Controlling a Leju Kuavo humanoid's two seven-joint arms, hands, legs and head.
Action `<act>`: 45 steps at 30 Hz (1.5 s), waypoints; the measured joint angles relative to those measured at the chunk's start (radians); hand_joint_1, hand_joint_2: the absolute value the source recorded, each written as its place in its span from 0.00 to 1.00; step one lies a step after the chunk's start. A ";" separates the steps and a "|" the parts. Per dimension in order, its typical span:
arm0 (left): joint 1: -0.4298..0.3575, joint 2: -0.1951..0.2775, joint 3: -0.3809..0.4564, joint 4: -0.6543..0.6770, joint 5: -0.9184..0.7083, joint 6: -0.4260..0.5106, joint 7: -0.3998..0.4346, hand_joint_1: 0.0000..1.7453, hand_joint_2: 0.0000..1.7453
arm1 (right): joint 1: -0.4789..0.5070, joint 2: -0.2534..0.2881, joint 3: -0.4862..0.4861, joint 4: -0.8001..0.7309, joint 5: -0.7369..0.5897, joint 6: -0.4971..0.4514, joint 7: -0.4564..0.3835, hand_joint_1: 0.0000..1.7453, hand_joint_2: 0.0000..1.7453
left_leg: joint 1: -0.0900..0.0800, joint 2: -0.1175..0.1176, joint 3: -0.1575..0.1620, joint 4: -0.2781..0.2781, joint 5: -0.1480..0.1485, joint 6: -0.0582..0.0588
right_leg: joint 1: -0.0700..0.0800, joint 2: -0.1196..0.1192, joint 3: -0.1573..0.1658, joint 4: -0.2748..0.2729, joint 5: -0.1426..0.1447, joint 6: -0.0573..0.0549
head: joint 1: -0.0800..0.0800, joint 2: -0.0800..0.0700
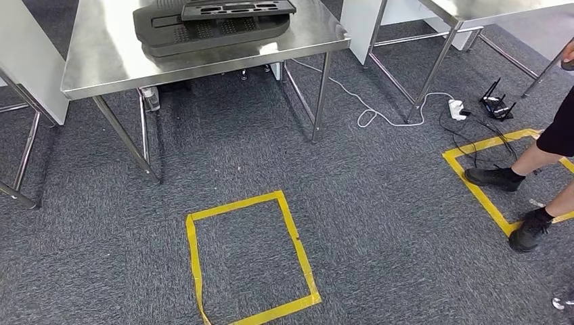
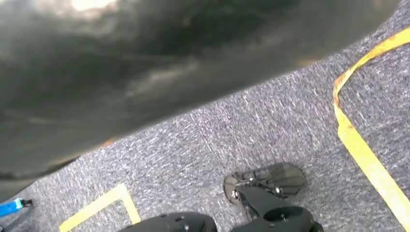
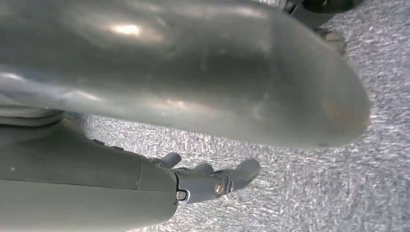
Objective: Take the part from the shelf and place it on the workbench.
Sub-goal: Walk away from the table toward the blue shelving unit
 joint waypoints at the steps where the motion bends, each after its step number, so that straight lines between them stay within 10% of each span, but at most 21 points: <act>1: 0.000 0.000 0.000 0.000 0.000 0.000 0.000 0.00 0.00 | 0.000 0.000 0.000 0.000 0.000 0.000 0.000 0.00 0.00 | 0.001 -0.002 -0.002 0.005 -0.005 -0.005 | -0.004 0.002 0.003 -0.004 0.004 -0.006 | 0.000 0.000; 7: 0.001 0.001 0.000 0.000 0.000 0.000 -0.002 0.00 0.00 | 0.002 0.000 0.000 0.000 0.005 0.000 -0.002 0.00 0.00 | 0.024 -0.028 -0.111 0.276 -0.147 -0.041 | -0.021 0.015 0.012 -0.010 0.015 -0.023 | -0.003 0.000; 12: 0.002 0.000 0.000 0.002 0.000 0.001 -0.002 0.00 0.00 | 0.001 -0.001 0.000 0.000 0.008 0.000 -0.002 0.00 0.00 | 0.048 -0.050 0.012 0.036 -0.028 -0.063 | -0.031 0.040 0.013 0.004 0.004 0.004 | -0.008 0.000; 17: 0.000 0.000 0.001 0.003 0.001 0.003 -0.002 0.00 0.00 | 0.001 -0.001 0.000 0.000 0.010 0.000 -0.002 0.00 0.00 | 0.036 -0.046 0.011 0.012 -0.019 -0.020 | -0.034 0.041 -0.012 0.018 -0.001 0.033 | -0.008 0.000; 22: 0.000 -0.001 0.002 0.003 0.001 0.004 -0.002 0.00 0.00 | -0.002 -0.001 0.001 0.000 0.011 0.000 -0.004 0.00 0.00 | 0.025 -0.023 -0.004 0.009 -0.011 0.006 | -0.027 0.021 -0.153 0.292 -0.108 0.022 | 0.000 0.000; 25: 0.000 -0.002 0.004 0.003 0.001 0.005 -0.002 0.00 0.00 | 0.000 -0.004 0.001 0.000 0.011 0.002 -0.004 0.00 0.00 | 0.020 -0.011 -0.004 0.009 -0.009 0.008 | -0.018 0.010 -0.088 0.174 -0.056 0.032 | 0.000 0.000; 28: 0.000 -0.005 0.005 0.003 0.001 0.006 -0.002 0.00 0.00 | -0.005 -0.006 0.001 0.000 0.011 0.002 -0.004 0.00 0.00 | 0.014 0.002 0.000 0.010 -0.010 0.001 | -0.003 -0.016 -0.006 0.013 -0.006 0.018 | -0.001 0.000; 32: -0.001 -0.007 0.008 0.002 0.001 0.007 -0.002 0.00 0.00 | -0.003 -0.006 0.001 0.000 0.011 0.002 -0.004 0.00 0.00 | 0.018 0.005 -0.001 0.018 -0.018 -0.021 | -0.010 0.001 -0.002 -0.006 0.013 -0.008 | -0.004 0.000; 36: 0.000 -0.006 0.009 0.003 0.002 0.007 -0.002 0.00 0.00 | -0.002 -0.006 0.001 0.000 0.011 0.005 -0.004 0.00 0.00 | 0.024 -0.025 -0.081 0.216 -0.136 -0.038 | -0.020 0.017 0.003 -0.012 0.025 -0.024 | -0.010 0.000; 38: 0.001 -0.006 0.009 0.003 0.003 0.008 -0.002 0.00 0.00 | 0.000 -0.005 0.001 0.000 0.012 0.006 -0.004 0.00 0.00 | 0.028 -0.028 -0.103 0.271 -0.144 -0.045 | -0.023 0.030 0.002 -0.010 0.024 -0.023 | -0.010 0.000; 42: 0.001 -0.005 0.010 0.003 0.003 0.009 -0.002 0.00 0.00 | -0.002 -0.005 0.001 0.000 0.012 0.008 -0.005 0.00 0.00 | 0.048 -0.069 0.005 0.058 -0.038 -0.058 | -0.028 0.064 -0.003 0.006 0.017 -0.007 | -0.013 0.000; 45: 0.001 -0.005 0.010 0.005 0.004 0.012 -0.002 0.00 0.00 | -0.001 -0.005 0.001 0.000 0.012 0.008 -0.007 0.00 0.00 | 0.042 -0.076 0.016 0.022 -0.034 -0.040 | -0.026 0.082 -0.020 0.010 0.019 0.015 | -0.015 0.000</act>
